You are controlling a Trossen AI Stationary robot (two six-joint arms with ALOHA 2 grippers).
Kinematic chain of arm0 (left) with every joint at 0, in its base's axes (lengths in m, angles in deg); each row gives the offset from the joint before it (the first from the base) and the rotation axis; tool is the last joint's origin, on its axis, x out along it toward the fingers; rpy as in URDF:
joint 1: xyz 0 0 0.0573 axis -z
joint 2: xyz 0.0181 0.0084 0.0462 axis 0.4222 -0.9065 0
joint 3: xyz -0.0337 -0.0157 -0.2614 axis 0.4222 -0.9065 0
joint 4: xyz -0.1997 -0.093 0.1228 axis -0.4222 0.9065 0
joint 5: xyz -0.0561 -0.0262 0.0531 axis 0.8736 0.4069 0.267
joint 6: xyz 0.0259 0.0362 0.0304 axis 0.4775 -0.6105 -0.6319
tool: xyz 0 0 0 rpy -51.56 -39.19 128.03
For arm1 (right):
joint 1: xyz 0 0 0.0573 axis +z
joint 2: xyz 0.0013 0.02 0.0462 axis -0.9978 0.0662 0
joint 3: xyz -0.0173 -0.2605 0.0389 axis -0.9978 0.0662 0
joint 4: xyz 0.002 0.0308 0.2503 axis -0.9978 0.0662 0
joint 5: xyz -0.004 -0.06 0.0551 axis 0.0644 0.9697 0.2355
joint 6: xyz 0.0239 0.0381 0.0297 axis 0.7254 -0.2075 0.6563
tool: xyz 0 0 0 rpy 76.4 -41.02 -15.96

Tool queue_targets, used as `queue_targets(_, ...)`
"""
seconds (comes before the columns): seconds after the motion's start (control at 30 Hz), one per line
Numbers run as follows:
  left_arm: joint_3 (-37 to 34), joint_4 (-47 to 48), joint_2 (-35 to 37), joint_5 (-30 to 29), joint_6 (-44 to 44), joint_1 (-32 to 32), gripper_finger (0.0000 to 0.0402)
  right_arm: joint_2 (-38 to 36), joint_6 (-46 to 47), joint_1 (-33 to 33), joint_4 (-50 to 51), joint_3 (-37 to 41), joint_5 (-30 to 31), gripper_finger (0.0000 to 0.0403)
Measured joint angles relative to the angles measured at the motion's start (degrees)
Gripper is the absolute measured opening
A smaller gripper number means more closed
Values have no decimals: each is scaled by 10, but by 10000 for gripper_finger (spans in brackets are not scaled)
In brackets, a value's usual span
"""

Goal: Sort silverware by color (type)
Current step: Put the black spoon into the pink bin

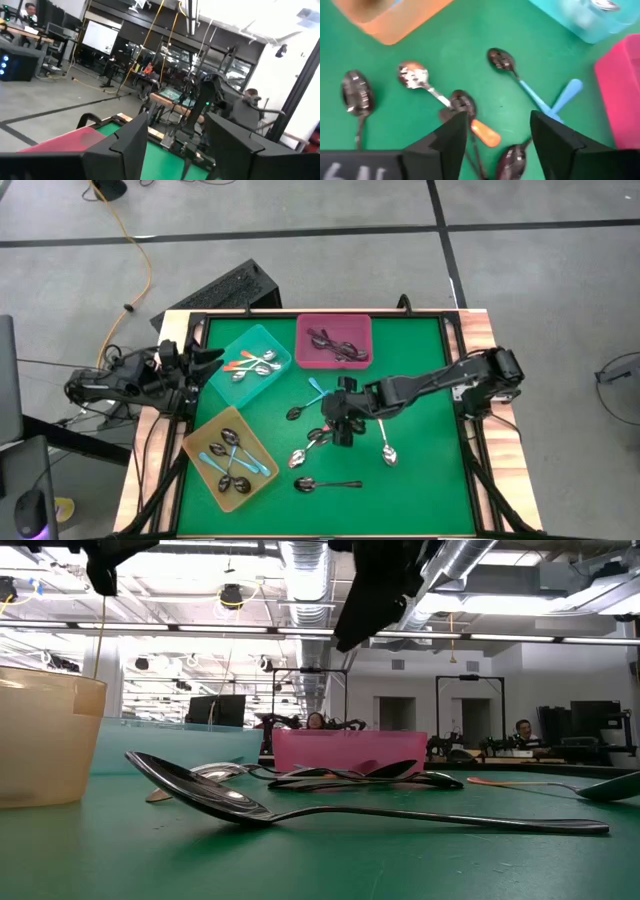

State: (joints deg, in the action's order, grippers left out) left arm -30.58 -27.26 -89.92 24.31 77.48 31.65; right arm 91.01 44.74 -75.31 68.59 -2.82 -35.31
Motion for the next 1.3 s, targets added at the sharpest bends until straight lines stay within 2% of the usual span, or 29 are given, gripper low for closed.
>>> queue_targets(0.2,49,92,-27,8,-3,0,217,4,8,-12,37,0,0,248)
queue_targets(0.33,101,144,-51,53,-8,0,218,4,145,-20,138,0,1,248)
queue_targets(0.4,123,170,-62,61,-8,0,219,4,219,-24,178,0,10,248)
queue_targets(0.47,141,182,-71,61,-8,0,219,4,252,-23,196,0,19,248)
queue_targets(0.6,151,211,-80,60,-8,0,219,4,254,-10,171,0,24,248)
queue_targets(0.8,145,240,-84,60,-8,0,219,4,228,-14,70,27,57,248)
queue_targets(1.2,145,257,-83,64,-7,0,219,4,226,-32,33,75,60,248)
queue_targets(1.3,145,262,-83,64,-7,0,219,23,217,-35,4,77,62,248)
